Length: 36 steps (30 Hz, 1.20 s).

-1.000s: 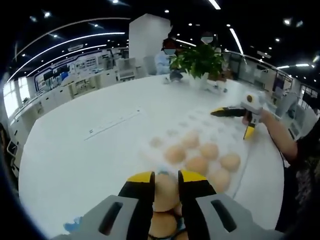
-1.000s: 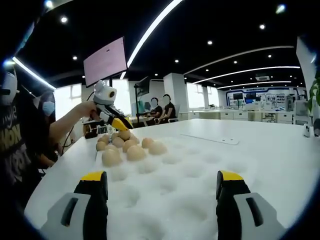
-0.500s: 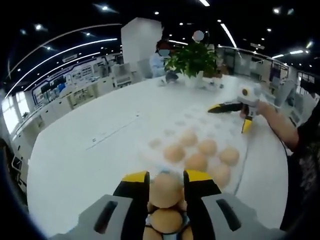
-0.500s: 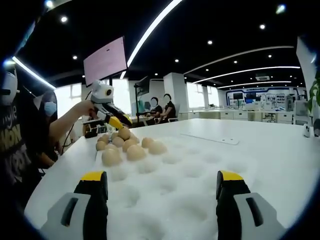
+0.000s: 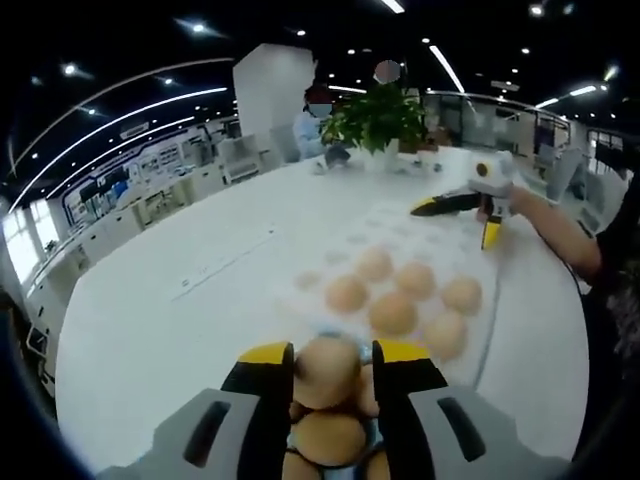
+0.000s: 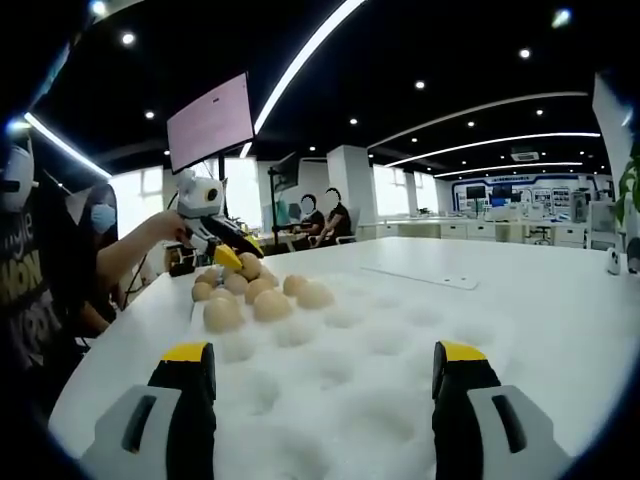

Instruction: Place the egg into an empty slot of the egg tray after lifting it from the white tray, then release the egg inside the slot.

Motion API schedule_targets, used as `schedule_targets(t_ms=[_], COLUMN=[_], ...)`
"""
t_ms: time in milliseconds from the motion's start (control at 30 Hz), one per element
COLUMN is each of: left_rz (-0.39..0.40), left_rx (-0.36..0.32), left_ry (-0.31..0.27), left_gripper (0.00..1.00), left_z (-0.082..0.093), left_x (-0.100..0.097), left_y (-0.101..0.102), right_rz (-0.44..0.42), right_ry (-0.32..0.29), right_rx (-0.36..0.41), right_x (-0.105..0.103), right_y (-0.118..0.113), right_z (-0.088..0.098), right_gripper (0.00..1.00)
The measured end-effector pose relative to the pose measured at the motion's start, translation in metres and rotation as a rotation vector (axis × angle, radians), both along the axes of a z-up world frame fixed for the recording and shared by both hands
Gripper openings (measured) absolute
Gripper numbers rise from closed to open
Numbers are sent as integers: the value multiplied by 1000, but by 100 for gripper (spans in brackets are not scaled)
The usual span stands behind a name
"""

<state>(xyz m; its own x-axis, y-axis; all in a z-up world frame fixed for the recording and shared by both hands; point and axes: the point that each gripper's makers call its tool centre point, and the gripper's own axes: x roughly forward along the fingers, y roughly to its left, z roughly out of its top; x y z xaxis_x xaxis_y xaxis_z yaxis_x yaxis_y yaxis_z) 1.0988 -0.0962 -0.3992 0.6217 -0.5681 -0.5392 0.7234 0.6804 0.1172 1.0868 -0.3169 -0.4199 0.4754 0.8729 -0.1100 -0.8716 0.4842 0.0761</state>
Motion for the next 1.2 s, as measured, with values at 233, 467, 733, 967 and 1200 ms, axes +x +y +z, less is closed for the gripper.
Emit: schedule_targets(t_ms=[233, 467, 733, 967, 1200], left_rz=[21, 48, 76, 103, 135], left_rx=[16, -28, -85, -103, -123], left_ry=[10, 32, 37, 23, 16], left_gripper=[31, 30, 30, 30, 30], left_z=[-8, -7, 2, 11, 17], left_x=[6, 4, -4, -6, -9], left_y=[7, 6, 5, 15, 28], right_rz=[0, 0, 0, 0, 0], right_ry=[0, 0, 0, 0, 0], right_rx=[-1, 0, 0, 0, -8], right_x=[0, 0, -1, -1, -2], right_y=[0, 0, -1, -1, -2], right_z=[0, 0, 0, 0, 0], right_gripper=[93, 93, 93, 93, 93])
